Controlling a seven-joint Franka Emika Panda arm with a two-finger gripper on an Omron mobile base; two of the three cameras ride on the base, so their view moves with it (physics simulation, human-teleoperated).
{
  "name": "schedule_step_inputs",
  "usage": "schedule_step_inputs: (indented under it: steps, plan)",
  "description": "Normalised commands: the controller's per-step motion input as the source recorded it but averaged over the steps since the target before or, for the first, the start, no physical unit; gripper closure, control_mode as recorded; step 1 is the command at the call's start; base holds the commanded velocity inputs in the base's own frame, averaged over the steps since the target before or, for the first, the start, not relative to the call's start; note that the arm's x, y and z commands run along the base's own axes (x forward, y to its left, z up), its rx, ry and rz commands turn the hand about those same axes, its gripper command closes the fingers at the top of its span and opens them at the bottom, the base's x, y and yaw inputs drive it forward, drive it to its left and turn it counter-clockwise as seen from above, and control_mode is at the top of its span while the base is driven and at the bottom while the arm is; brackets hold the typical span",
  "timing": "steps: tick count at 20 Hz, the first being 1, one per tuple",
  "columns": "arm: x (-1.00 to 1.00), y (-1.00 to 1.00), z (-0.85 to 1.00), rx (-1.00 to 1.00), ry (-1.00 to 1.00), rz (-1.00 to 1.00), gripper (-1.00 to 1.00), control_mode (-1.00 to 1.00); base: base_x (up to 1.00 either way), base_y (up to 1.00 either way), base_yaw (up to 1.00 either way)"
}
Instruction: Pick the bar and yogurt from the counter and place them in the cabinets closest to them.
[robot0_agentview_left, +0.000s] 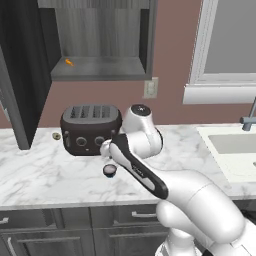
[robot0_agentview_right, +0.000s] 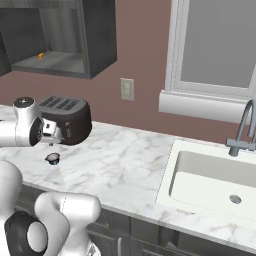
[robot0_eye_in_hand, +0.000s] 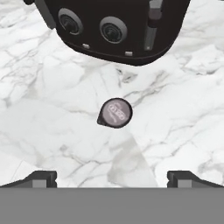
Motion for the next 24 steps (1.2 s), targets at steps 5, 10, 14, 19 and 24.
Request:
schedule_step_inputs:
  steps: [5, 10, 14, 19, 24]
  plan:
    - [0.10, 0.14, -0.19, -0.06, 0.00, 0.00, -1.00, -1.00, 0.00, 0.00, 0.00]
    - [0.10, 0.00, 0.00, -0.04, 0.00, 0.00, -1.00, -1.00, 0.00, 0.00, 0.00]
    - [0.21, 0.00, 0.00, 0.00, 0.00, 0.00, -1.00, -1.00, 0.00, 0.00, 0.00]
    - [0.20, 0.00, 0.00, 0.00, 0.00, 0.00, -1.00, -1.00, 0.00, 0.00, 0.00]
    - [0.07, 0.00, -0.15, 0.00, 0.00, 0.01, -1.00, -1.00, 0.00, 0.00, 0.00]
